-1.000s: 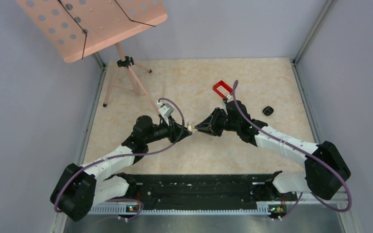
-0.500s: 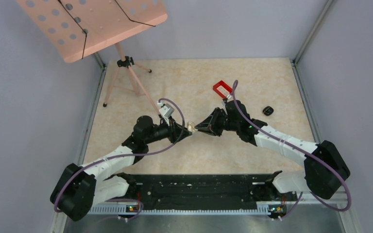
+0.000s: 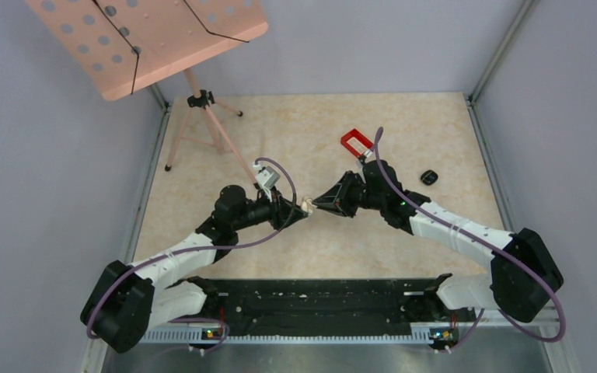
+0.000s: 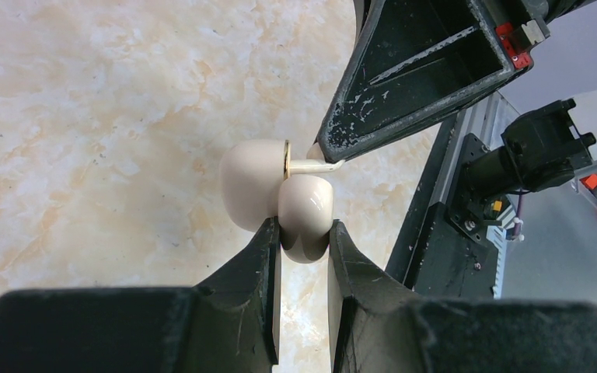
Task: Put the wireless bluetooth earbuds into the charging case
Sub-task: Place the earbud in the charging case.
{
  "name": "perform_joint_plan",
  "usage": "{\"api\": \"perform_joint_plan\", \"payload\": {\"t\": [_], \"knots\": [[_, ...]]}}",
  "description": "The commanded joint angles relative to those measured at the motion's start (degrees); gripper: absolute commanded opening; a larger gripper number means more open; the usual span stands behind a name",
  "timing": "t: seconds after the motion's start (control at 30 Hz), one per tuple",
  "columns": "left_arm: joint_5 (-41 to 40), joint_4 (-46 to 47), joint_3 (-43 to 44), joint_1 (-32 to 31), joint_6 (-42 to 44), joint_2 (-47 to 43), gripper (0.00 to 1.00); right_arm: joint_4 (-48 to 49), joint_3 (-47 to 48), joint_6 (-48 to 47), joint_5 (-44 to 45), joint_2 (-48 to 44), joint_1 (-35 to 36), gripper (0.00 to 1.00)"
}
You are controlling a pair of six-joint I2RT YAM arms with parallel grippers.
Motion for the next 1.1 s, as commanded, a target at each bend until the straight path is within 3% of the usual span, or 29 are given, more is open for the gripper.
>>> {"api": "perform_joint_plan", "payload": {"t": [0.0,0.93,0.97,1.07], "knots": [[0.71,1.79,1.93,-0.34,0.58,-0.52,0.0,3.07,1.83,0.09,0.32,-0.06,0.2,0.0],[-3.22,0.76,2.29,-1.55,0.58,-1.08,0.0,6.3,6.04,4.97,-0.15,4.44,3.84,0.0],[-3.4,0.66,2.35,-1.55,0.53,-1.16,0.0,6.53,6.05,4.92,-0.44,4.46,3.85,0.01],[-3.96,0.5,2.53,-1.53,0.44,-1.18,0.0,7.09,5.72,4.76,-0.45,4.04,3.8,0.18]]}}
